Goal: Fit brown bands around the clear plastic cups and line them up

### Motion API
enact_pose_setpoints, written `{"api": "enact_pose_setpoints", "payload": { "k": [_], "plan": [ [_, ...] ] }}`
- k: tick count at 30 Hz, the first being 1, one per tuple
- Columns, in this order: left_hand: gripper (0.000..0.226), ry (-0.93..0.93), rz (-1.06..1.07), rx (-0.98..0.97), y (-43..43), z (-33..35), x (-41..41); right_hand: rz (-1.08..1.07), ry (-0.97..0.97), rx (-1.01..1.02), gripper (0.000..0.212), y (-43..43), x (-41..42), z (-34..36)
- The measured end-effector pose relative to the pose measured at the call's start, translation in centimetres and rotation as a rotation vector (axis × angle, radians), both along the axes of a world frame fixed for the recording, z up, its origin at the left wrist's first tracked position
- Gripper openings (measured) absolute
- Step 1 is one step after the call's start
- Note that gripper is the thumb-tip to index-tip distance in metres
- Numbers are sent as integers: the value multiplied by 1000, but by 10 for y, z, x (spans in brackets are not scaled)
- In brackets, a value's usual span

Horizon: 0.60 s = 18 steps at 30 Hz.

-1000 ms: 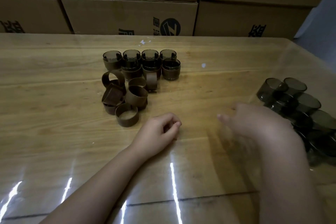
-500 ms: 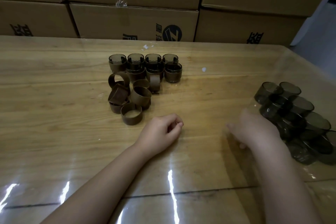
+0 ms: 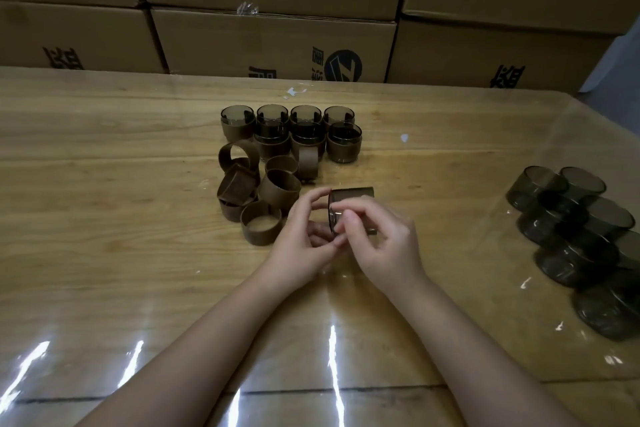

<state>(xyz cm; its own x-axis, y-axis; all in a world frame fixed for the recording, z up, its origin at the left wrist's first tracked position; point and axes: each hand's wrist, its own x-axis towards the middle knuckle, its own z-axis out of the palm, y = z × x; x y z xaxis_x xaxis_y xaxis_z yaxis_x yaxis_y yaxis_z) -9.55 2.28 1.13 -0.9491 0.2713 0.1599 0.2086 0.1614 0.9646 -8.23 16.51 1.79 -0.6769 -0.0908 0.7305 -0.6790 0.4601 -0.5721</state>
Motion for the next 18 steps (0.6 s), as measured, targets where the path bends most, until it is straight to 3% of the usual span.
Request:
{"api": "enact_pose_setpoints", "payload": {
  "k": [4,6,11,18],
  "plan": [
    [73,-17,-27,-26,0,0,-2,70,2,-60,18,2,-2,-7],
    [71,-26,-11,-10,-3,-3,-5,111,32,54,19,-1,-1,-10],
    [50,-119,33,177,-5,-8,-9,-21,184,335,41,-7,-5,-14],
    [44,-243,20,345,-7,-8,-14,-35,100,238,53,-4,-11,-16]
  ]
}}
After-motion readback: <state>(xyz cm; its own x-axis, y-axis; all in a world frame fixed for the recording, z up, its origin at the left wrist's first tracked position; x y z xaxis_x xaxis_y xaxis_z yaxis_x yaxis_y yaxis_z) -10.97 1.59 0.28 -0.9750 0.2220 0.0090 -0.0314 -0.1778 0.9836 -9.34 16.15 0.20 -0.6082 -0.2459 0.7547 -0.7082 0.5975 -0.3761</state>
